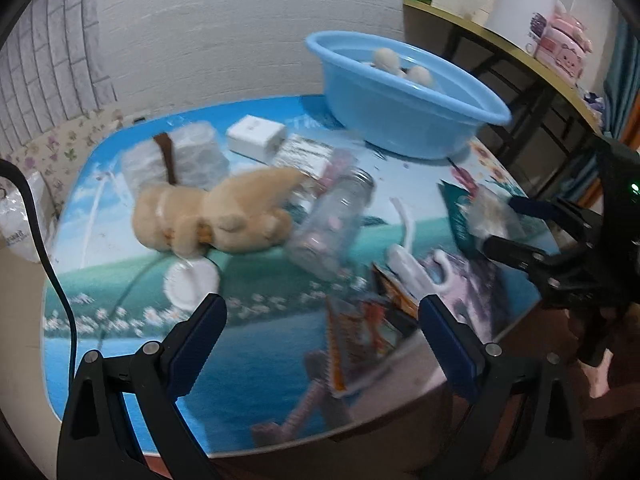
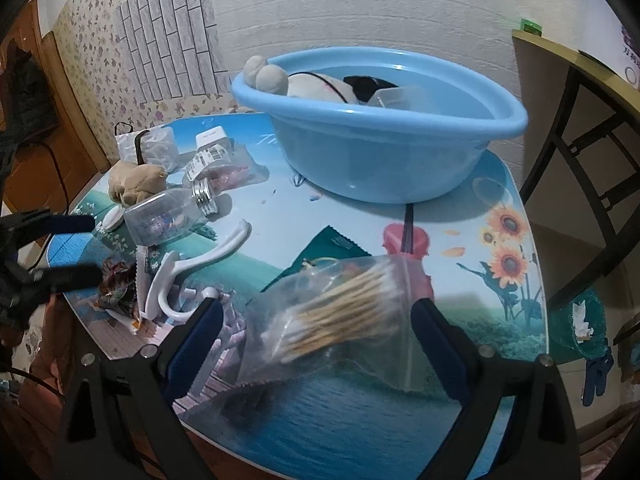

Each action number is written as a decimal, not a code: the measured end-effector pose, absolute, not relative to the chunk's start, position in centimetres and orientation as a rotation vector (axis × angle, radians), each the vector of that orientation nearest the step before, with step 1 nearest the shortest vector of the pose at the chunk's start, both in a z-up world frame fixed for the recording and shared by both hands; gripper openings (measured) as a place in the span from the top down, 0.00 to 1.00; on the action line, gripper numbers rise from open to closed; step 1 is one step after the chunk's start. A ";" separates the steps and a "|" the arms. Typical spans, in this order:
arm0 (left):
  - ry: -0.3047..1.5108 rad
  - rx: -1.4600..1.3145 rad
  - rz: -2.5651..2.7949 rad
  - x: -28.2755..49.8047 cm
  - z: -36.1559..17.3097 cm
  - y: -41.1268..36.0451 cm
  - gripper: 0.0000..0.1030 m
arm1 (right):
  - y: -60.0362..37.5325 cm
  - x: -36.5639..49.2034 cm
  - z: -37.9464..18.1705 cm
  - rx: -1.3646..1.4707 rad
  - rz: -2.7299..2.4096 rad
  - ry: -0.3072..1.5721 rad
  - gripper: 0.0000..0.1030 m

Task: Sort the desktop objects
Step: 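Grasp the orange snack packet with left tool while right holds swab bag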

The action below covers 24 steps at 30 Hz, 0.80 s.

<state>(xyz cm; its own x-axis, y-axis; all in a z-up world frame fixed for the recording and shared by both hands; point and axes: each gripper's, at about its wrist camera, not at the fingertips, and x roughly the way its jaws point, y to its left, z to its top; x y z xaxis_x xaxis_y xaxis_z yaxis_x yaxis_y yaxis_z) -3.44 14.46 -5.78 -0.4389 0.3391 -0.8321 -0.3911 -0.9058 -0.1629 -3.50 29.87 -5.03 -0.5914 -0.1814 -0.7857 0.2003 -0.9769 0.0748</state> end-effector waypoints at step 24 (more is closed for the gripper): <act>0.162 -1.330 2.457 -1.8 -8.0 17.1 0.43 | 30.6 -4.3 -5.4 1.283 -2.664 0.023 0.57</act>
<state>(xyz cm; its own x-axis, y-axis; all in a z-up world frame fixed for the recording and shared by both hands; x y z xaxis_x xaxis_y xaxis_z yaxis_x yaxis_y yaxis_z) -1.78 17.12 -7.96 -0.5033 0.2419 -0.8296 -0.3488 -0.9352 -0.0611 -4.34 30.60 -5.39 -0.6096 -0.1586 -0.7767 0.1723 -0.9829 0.0655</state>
